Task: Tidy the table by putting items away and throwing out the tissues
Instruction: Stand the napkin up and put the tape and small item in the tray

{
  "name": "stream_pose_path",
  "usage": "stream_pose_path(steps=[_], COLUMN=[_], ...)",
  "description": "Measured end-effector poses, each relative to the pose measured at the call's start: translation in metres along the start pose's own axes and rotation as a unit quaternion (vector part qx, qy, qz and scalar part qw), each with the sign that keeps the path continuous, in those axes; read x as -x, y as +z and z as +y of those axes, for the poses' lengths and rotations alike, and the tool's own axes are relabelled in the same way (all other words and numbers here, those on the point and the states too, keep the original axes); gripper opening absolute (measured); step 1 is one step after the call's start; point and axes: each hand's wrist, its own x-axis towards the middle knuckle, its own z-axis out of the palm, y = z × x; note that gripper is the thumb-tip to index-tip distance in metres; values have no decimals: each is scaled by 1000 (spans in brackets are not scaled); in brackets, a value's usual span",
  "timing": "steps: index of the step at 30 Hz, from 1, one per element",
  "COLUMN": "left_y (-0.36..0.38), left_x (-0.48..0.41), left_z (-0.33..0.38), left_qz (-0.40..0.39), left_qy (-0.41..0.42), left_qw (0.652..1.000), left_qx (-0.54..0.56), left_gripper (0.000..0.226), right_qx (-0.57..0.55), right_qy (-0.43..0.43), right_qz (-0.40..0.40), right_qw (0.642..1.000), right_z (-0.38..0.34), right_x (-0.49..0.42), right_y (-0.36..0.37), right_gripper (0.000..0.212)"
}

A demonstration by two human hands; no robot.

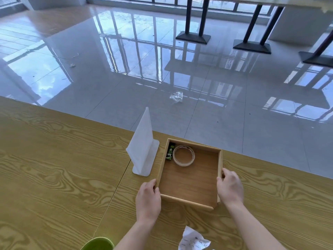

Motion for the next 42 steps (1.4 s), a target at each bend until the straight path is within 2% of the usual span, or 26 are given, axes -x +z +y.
stream_pose_path(steps=[7,11,17,23,27,31,33,36,42], left_y=[-7,-9,-11,-13,-17,-29,-35,-41,-41], left_x=[-12,-14,-12,-12,-14,-26,-35,-48,-58], left_z=[-6,-6,-9,-11,-10,-5,-1,2,0], left_qz=[17,20,12,10,25,76,100,119,132], left_qy=[-30,-33,-31,-36,-66,-125,-109,-69,-67], left_qw=[999,999,999,999,996,981,982,988,988], left_qx=[11,11,9,12,58,124,119,77,50], left_gripper=[35,34,33,33,32,36,34,14,23], right_qx=[2,-2,0,-10,-15,-26,-33,-38,-40], right_qy=[-12,-10,-18,-20,-17,-6,-4,-3,-4], right_qz=[-6,-4,1,13,13,10,9,9,7], right_qw=[1000,1000,1000,1000,1000,1000,999,999,999], right_z=[-11,-13,-10,-11,-9,-9,-9,-9,-7], right_x=[-5,-5,0,7,7,7,7,8,8], right_y=[10,13,13,15,15,15,15,15,17], right_gripper=[33,37,28,29,28,33,38,40,40])
